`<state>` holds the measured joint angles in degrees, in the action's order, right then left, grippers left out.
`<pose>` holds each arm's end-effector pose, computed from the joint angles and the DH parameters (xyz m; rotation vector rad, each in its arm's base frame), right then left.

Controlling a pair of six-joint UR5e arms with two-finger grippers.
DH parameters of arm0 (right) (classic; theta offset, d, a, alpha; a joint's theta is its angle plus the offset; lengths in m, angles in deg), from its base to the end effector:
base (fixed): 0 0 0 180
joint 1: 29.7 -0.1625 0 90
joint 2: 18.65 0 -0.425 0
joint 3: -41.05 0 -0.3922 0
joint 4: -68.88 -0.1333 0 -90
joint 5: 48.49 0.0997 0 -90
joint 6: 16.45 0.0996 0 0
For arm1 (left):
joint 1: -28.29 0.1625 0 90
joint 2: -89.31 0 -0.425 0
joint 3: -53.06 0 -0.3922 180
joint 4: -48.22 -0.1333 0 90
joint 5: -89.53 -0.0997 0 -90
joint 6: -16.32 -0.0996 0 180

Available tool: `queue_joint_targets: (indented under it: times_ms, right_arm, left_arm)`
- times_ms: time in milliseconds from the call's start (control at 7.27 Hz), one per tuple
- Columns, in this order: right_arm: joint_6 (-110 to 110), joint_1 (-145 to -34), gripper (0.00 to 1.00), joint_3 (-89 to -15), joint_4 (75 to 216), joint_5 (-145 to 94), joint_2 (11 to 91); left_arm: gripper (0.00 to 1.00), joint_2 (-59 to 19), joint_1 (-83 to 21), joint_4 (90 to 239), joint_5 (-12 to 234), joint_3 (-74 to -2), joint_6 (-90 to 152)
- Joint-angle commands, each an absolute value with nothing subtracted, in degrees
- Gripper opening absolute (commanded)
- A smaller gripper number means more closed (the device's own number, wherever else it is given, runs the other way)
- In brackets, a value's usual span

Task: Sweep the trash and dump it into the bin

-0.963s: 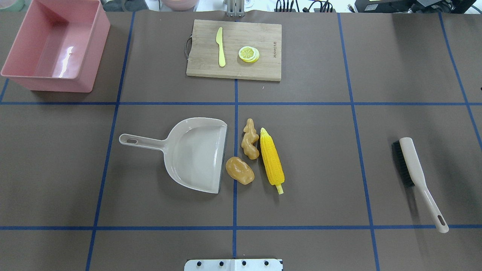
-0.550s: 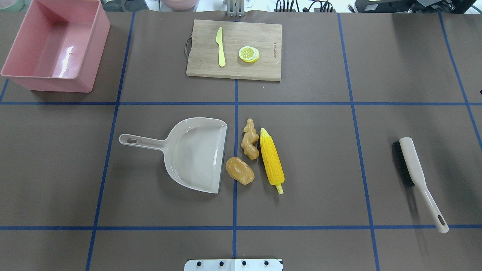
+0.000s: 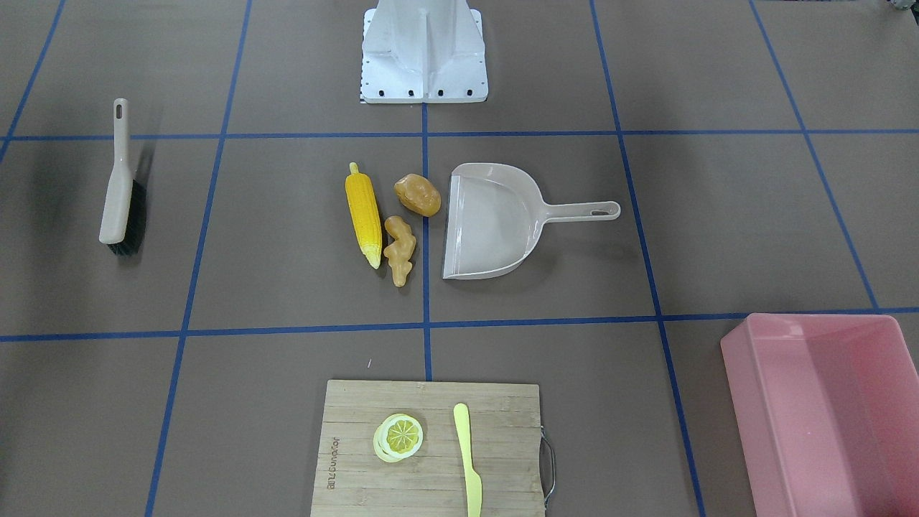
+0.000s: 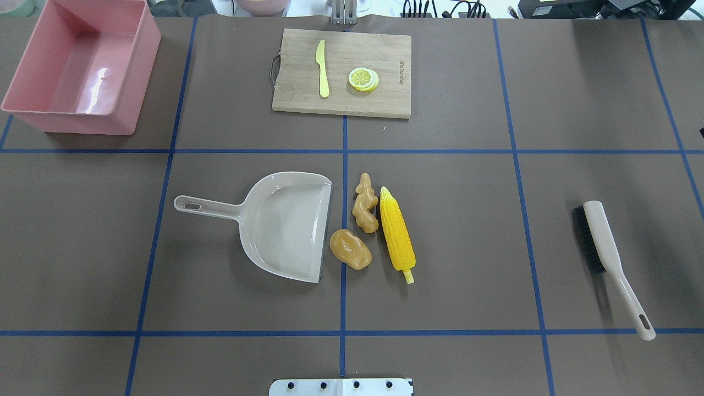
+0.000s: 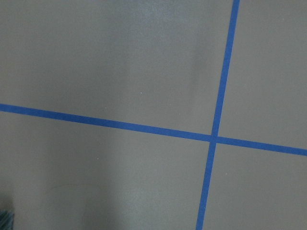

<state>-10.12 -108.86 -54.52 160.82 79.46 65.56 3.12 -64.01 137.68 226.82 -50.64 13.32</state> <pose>-0.0305 -0.5425 0.5692 0.0580 -0.6775 -0.1301 -0.0788 -0.4647 0.5697 0.1917 0.8156 0.0788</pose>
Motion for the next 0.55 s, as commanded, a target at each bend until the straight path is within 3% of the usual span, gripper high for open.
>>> queue_joint_targets:
  times_ms: [0, 413]
  right_arm:
    - [-8.1, -108.7, 1.00, -55.2, 160.7, 78.9, 65.3]
    - [-4.5, -107.7, 1.00, -58.5, 160.9, 79.9, 67.7]
  left_arm:
    - [0.98, 3.5, -64.0, 144.9, 231.6, -50.5, 13.2]
    - [0.98, 1.3, -58.0, 157.3, 233.9, -51.2, 13.4]
